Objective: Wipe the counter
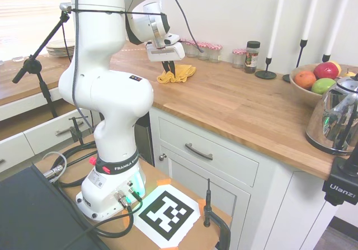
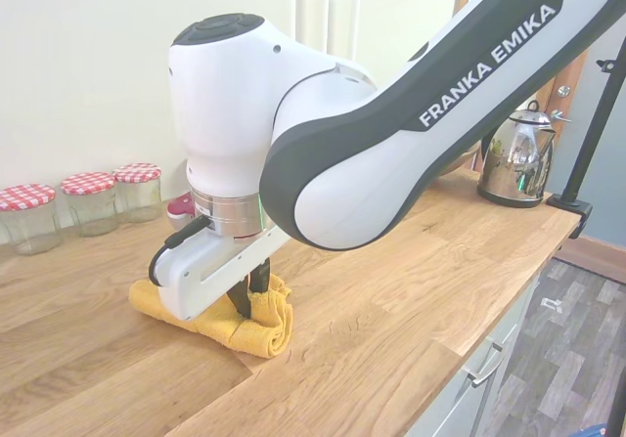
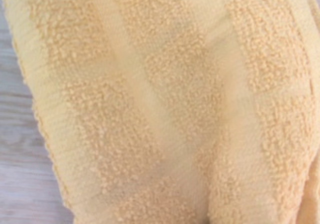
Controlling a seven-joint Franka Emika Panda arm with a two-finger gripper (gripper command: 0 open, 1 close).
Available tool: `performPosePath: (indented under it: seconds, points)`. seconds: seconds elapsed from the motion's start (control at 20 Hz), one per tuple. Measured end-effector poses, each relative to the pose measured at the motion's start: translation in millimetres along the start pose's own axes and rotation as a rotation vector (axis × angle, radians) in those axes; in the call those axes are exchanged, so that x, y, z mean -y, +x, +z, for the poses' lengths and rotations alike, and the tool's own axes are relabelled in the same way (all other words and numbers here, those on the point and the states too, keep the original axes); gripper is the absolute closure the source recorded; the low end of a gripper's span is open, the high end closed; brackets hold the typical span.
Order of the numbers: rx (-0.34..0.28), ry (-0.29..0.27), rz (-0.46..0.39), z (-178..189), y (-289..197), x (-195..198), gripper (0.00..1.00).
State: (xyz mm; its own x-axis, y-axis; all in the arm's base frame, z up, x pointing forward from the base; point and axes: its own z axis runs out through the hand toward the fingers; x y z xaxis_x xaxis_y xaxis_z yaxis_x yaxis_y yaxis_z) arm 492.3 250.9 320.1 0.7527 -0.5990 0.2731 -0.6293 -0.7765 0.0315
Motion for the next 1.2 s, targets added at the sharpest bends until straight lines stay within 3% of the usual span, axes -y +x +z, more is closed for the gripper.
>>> performPosePath:
  seconds: [0.2, 0.55, 1.2]
  points:
    - [0.015, 0.004, 0.023, 1, 4, -1, 1.0]
    - [0.097, 0.04, 0.071, 8, 42, -22, 1.0]
    - [0.172, 0.059, 0.17, 44, 164, -144, 1.0]
